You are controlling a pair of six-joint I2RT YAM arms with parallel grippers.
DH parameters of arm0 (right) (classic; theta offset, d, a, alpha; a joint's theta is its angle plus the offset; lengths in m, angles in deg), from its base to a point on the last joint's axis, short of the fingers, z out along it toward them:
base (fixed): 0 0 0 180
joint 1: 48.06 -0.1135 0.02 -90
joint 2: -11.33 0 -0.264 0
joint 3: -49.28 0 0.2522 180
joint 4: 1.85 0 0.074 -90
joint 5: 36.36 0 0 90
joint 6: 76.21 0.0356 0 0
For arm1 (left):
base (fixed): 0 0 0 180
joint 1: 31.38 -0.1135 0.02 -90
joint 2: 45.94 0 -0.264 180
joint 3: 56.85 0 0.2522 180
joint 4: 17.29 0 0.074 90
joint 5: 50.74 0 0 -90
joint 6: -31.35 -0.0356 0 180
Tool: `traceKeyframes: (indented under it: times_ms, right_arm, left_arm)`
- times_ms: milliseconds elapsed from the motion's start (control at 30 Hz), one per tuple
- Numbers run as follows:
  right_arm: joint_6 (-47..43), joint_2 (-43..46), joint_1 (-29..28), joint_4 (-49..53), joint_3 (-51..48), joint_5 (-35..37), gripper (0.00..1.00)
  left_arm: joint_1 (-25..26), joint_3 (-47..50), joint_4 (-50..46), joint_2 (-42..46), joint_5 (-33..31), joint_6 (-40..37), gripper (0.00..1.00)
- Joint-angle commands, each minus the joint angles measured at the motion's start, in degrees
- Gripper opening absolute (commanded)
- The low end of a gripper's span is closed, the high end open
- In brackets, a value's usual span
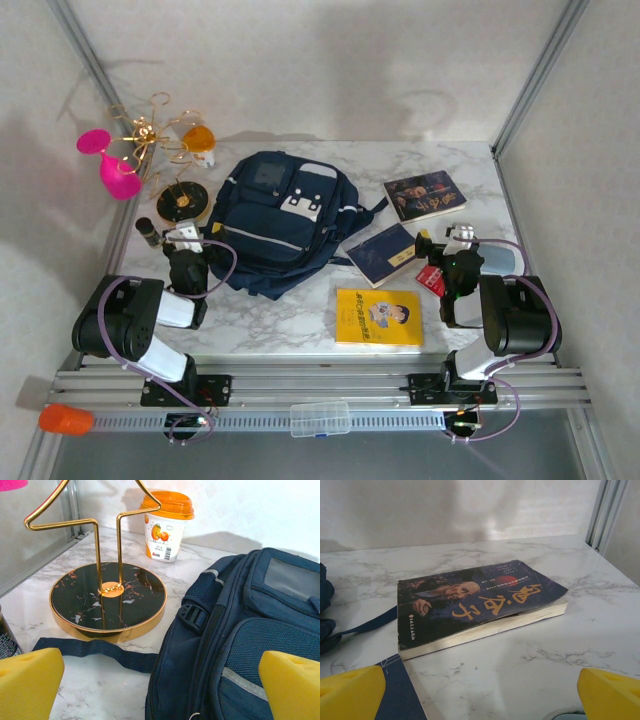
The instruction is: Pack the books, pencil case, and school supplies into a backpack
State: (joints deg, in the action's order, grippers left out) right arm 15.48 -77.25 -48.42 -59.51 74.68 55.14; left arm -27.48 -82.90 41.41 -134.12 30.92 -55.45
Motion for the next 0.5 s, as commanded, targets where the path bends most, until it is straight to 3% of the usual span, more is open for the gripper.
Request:
traceKeyframes:
  times_ms: [0,267,467]
  right_arm:
    - [-0.29,0.05,-0.10,-2.75,0.84,1.15,0.99]
    - [-0.25,3.30,-0.10,-0.28,0.80,1.20,0.99]
    - [5.23,16.43,-0.04,17.74,2.54,4.05,0.99]
  left_arm:
    - [0.05,-0.45,2.24,-0.19,-0.19,0.31,0.99]
    - [0.14,-0.54,-0.06,2.93,0.34,0.10,0.99]
    - [0.14,-2.59,-16.05,16.55,2.40,0.85,0.99]
